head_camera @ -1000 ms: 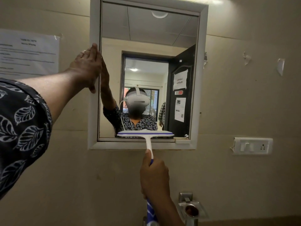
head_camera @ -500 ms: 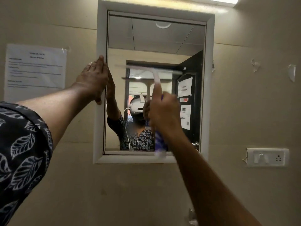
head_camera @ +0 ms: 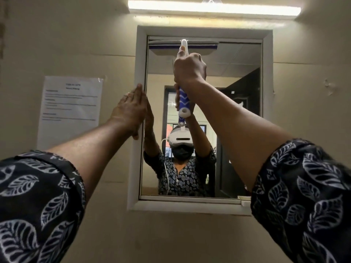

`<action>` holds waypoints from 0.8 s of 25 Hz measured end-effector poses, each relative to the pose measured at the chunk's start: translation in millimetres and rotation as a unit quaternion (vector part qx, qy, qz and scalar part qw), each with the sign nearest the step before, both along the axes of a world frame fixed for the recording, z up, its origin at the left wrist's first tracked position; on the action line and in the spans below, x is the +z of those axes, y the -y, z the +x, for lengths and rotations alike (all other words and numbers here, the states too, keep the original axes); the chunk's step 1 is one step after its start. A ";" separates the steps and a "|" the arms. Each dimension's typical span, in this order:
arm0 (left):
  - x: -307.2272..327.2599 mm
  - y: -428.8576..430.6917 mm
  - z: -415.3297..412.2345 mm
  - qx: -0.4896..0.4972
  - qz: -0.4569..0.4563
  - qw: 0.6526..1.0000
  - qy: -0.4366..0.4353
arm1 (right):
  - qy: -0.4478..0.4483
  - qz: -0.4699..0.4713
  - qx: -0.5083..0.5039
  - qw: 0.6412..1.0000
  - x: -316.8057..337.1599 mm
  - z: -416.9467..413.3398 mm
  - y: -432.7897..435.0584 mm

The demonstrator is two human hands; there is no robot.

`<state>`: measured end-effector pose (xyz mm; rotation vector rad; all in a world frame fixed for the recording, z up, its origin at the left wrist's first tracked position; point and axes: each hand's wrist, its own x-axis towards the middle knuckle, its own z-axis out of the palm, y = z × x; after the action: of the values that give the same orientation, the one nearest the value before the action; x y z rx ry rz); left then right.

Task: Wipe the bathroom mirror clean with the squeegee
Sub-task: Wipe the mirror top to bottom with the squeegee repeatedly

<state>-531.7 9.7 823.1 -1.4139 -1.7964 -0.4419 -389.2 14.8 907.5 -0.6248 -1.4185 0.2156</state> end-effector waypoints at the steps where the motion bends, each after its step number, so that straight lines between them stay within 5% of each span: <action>1: 0.5 -0.3 -0.3 -0.001 -0.002 1.000 -0.001 | 0.004 0.002 -0.008 1.000 1.8 -2.4 -3.1; 13: 1.8 0.2 -13.0 -0.060 0.009 0.998 -0.007 | 0.054 -0.021 -0.088 0.994 4.8 -1.4 -2.9; 20: 5.8 2.3 -40.5 -0.128 0.008 0.990 -0.051 | 0.061 -0.019 -0.030 0.997 -83.6 2.6 4.8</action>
<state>-572.3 7.5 828.9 -1.6337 -1.5330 -0.5049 -386.6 9.9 823.9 -0.7204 -1.5139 0.1586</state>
